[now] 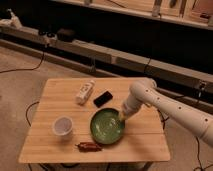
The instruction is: Drag the ceramic bowl in a circle
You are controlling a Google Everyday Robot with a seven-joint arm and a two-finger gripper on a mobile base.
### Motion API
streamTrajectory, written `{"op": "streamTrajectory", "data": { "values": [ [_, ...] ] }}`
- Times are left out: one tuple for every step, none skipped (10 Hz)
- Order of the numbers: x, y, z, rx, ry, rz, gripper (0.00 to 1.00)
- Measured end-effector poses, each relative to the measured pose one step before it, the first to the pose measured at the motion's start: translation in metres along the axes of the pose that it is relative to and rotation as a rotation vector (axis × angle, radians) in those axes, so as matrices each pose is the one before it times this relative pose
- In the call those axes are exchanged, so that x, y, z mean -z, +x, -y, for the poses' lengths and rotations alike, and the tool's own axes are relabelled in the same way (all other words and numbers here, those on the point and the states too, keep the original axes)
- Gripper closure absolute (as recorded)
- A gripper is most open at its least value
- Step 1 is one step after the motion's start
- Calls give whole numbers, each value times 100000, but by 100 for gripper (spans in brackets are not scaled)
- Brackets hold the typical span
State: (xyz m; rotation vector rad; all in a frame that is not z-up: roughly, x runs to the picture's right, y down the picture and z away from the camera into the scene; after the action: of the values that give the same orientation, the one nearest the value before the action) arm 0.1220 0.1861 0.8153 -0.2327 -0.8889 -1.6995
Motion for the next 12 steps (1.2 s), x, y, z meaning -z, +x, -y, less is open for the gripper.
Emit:
{"op": "streamTrajectory", "data": {
  "values": [
    [82,-1035,-264,-1101,-227,632,89],
    [70,-1142,-348,-1425,19,541,89],
    [128,-948,-379,-1556,303,253,89],
    [219,-839,-420,-1532,504,46,89],
    [250,-845,-441,-1678,680,-66,89],
    [142,-743,-437,-1274,436,121,89],
    [121,-675,-549,-1542,501,159,89],
    [30,-454,-588,-1753,480,145,89],
    [201,-538,-1113,-3075,475,-63,89],
    [185,-321,-901,-2472,380,-62,89],
    [126,-275,-945,-2376,158,74,89],
    [175,-278,-1262,-2880,-141,-61,89]
  ]
}}
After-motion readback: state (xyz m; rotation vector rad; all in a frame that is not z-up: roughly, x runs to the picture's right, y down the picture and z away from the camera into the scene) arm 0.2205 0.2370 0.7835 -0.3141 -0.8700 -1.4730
